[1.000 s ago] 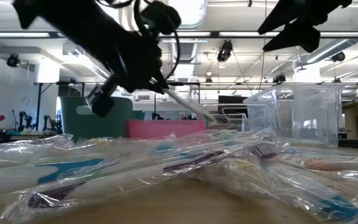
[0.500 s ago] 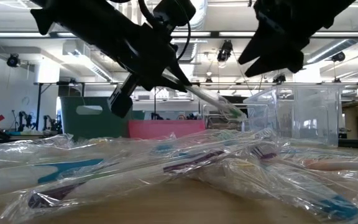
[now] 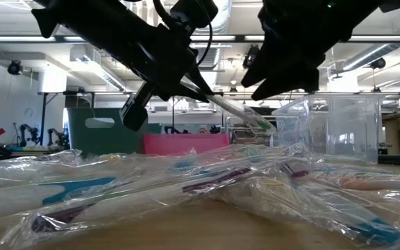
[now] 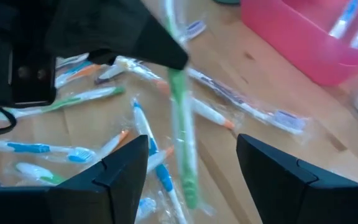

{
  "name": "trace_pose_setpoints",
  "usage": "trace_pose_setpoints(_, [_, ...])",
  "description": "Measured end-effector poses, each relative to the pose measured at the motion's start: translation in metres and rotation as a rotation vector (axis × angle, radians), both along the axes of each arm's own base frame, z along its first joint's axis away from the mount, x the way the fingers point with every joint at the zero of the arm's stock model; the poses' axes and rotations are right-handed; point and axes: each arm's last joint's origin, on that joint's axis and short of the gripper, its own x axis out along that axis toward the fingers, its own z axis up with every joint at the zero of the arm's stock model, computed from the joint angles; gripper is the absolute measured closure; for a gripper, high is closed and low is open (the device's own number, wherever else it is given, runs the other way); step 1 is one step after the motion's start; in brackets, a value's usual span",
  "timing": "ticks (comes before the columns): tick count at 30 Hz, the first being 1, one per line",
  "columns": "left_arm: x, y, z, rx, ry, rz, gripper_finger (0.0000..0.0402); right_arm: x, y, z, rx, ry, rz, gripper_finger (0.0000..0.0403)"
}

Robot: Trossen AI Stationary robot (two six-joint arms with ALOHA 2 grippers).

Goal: Pick & Place Toothbrushes
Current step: Put the green toothbrush into the white bin

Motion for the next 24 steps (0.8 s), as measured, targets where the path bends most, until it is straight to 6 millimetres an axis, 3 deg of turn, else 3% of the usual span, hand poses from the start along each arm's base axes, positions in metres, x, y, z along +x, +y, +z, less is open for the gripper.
trace_pose_setpoints(10, [-0.001,-0.002,0.0,0.009,-0.004,0.009,0.0367,0.029,0.011,-0.012,-0.075,0.055,0.056,0.015])
trace_pose_setpoints(17, [-0.005,-0.012,0.0,0.01,-0.004,-0.019,0.0366,0.041,0.015,-0.017,-0.116,0.078,0.075,0.0177])
trace_pose_setpoints(24, [-0.006,-0.016,0.001,0.01,-0.009,-0.033,0.0365,0.04,0.015,-0.018,-0.126,0.086,0.081,0.0209])
